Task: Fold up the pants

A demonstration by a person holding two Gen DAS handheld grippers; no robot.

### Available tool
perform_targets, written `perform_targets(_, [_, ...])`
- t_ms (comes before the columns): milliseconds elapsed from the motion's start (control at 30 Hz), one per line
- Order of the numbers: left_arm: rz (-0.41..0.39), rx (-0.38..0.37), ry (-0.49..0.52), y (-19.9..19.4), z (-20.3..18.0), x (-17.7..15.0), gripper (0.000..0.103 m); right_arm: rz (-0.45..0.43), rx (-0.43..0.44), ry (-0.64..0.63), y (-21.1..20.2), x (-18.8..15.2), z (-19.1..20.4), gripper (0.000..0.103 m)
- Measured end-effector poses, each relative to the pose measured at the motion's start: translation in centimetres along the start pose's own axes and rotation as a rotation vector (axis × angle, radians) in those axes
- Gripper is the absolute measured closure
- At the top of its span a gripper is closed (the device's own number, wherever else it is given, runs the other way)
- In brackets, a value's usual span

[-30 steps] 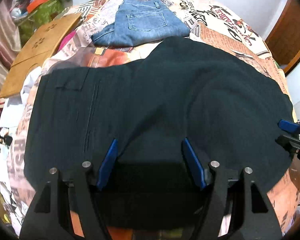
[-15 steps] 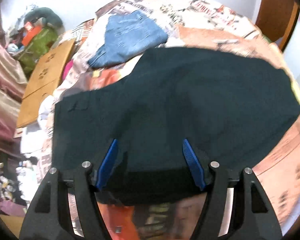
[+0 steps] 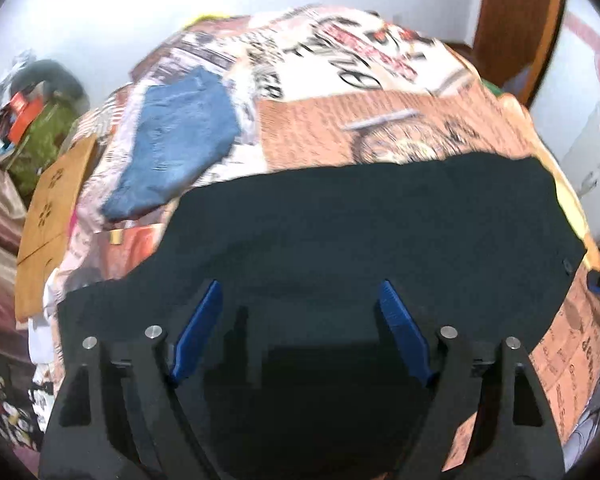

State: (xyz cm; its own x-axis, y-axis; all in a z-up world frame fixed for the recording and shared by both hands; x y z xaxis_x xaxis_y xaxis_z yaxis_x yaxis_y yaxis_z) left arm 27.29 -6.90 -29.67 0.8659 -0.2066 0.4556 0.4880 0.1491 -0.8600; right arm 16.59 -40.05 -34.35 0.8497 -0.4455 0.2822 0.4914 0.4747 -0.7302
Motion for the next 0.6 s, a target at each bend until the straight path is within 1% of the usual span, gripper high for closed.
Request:
perform_targets(100, [0.037,-0.028,0.034,1.3,-2.1,0.0,0.022,-0.02,0.027,0.044,0.2,0.5,-0.6,0.045])
perform_targets(200, [0.079,-0.073,0.05,2.5,-3.7,-0.2,0.021,-0.029,0.049,0.076,0.6,1.2,-1.1,0.045])
perform_targets(267, [0.071,-0.072,0.058,2.6,-4.3,0.1,0.02,-0.038,0.056,0.095,0.9,1.7,-1.5,0.045])
perform_targets(333, [0.076,-0.087,0.069,2.8,-4.8,0.4,0.019,-0.042,0.061,0.1,1.0,2.0,-1.9,0.045])
perform_targets(367, [0.08,-0.091,0.069,2.9,-5.1,0.6,0.017,-0.045,0.058,0.096,1.2,2.1,-1.9,0.044])
perform_targets(400, [0.082,-0.093,0.069,3.1,-5.3,0.8,0.014,-0.047,0.06,0.093,1.4,2.3,-1.9,0.042])
perform_targets(500, [0.079,-0.095,0.075,3.4,-5.8,1.0,0.012,-0.06,0.047,0.07,1.8,2.6,-1.8,0.042])
perform_targets(533, [0.078,-0.095,0.076,3.5,-5.9,1.1,0.011,-0.064,0.038,0.061,1.9,2.6,-1.7,0.043])
perform_targets(567, [0.076,-0.092,0.079,3.5,-6.0,1.1,0.011,-0.072,0.028,0.053,2.0,2.9,-1.7,0.046])
perform_targets(600, [0.074,-0.091,0.08,3.5,-6.0,1.1,0.01,-0.08,0.019,0.047,2.0,2.9,-1.7,0.052])
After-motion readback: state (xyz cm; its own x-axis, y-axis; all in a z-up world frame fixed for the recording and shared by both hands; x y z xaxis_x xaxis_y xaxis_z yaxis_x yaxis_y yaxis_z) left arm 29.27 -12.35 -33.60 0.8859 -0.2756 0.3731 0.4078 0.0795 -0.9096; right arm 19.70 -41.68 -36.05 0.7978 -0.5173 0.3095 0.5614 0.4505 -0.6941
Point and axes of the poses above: each gripper's, at about its wrist camera, not at the fingertips, and y roughly the way its jaws point, z to its left, x to its top, the point moved 3 cm from there along y, roughly the way its jaws point, and after that the axes turned 7 degrees about x, right-handed, at the moved point
